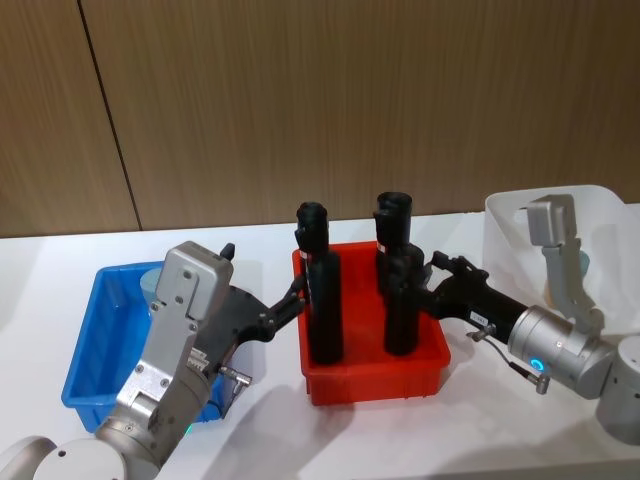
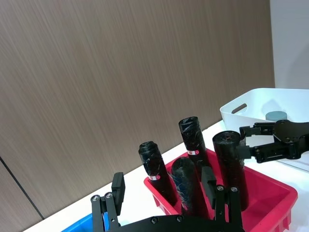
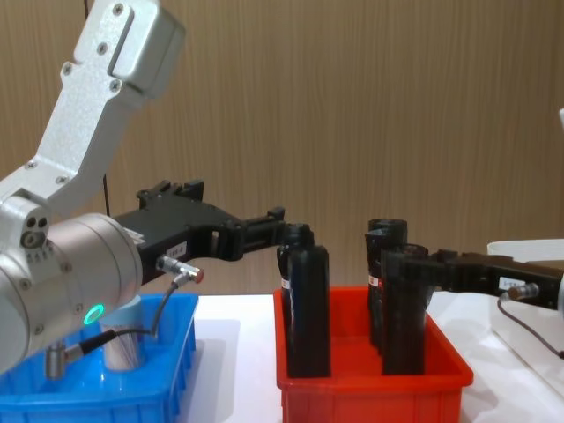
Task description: Pick the cotton swabs from the blue box and place them into the white box.
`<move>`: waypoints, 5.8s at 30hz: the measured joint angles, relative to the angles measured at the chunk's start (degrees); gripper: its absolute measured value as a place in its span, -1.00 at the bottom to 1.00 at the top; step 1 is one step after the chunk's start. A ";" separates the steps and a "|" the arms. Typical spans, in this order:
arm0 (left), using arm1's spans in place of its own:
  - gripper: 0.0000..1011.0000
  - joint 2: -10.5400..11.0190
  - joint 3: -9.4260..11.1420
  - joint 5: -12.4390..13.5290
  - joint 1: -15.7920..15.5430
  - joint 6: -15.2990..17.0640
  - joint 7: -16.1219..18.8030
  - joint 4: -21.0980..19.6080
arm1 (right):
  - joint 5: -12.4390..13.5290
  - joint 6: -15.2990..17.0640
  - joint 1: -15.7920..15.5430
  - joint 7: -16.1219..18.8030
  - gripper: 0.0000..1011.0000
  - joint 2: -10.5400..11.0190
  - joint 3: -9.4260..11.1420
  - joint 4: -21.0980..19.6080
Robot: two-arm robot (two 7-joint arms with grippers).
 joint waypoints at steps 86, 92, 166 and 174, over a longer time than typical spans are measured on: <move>0.99 0.00 0.00 0.00 0.00 0.00 0.00 0.00 | -2.44 -8.87 18.87 8.96 0.10 -5.24 -2.23 30.56; 0.99 0.00 0.00 0.00 0.00 0.00 0.00 0.00 | -2.39 -8.88 18.88 8.57 0.06 -5.24 -2.21 29.72; 0.99 0.00 0.00 0.00 0.00 0.00 0.00 0.00 | -1.80 8.93 -5.04 -19.47 0.06 11.39 10.05 -19.63; 0.99 0.00 0.00 0.00 0.00 0.00 0.00 0.00 | -0.78 7.86 -4.62 -18.68 0.12 11.38 10.22 -16.34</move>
